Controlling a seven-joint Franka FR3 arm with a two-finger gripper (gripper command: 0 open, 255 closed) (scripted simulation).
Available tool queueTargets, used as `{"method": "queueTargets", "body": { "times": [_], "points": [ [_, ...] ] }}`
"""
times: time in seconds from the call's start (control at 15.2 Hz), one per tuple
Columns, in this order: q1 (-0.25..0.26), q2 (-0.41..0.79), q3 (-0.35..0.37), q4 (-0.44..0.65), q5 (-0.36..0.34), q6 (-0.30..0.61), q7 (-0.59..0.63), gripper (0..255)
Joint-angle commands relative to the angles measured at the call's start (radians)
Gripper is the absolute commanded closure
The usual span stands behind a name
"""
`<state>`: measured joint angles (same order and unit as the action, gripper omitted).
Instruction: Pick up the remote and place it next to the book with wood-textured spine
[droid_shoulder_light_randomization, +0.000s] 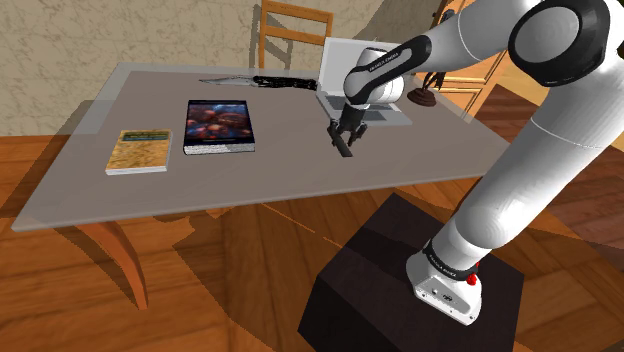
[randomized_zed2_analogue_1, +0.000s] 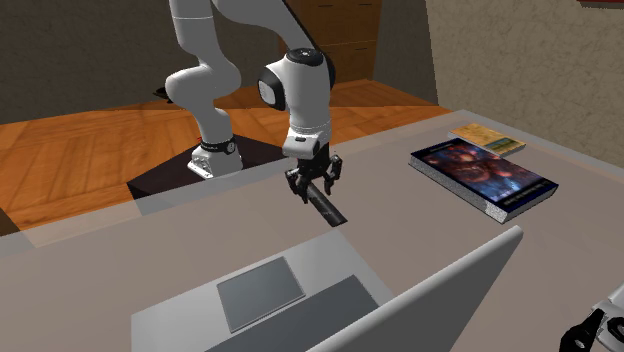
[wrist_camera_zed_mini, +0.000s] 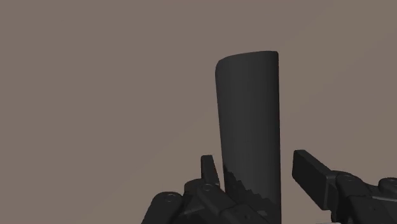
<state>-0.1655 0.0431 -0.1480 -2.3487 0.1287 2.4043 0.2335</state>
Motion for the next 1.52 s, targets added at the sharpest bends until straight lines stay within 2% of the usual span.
{"method": "queueTargets", "body": {
  "times": [0.0, 0.53, 1.45],
  "points": [
    [0.0, 0.0, 0.0, 0.0, 0.0, 0.0, 0.0, 255],
    [0.0, 0.0, 0.0, 0.0, 0.0, 0.0, 0.0, 255],
    [-0.001, -0.117, -0.002, 0.073, -0.042, -0.187, 0.04, 255]
  ]
}}
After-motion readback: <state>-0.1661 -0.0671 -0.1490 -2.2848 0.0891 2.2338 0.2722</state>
